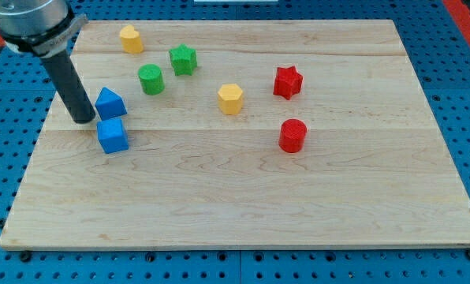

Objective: Slide the blue triangle into the blue cube

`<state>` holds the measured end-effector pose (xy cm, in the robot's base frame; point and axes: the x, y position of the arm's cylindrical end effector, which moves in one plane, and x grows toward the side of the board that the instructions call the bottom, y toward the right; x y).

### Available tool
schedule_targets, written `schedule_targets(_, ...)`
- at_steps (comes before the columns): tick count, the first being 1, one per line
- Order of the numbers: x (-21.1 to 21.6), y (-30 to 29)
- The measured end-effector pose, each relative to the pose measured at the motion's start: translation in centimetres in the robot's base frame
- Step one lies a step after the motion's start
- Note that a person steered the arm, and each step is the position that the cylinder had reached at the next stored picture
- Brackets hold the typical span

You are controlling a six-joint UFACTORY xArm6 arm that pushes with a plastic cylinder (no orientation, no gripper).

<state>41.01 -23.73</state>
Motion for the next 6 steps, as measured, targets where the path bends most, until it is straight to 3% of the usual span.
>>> schedule_targets(1,-4.4,0.2)
schedule_targets(2,-4.0,5.4)
schedule_targets(3,0.8,5.6)
schedule_targets(4,0.9,9.2)
schedule_targets(6,1.0,23.1)
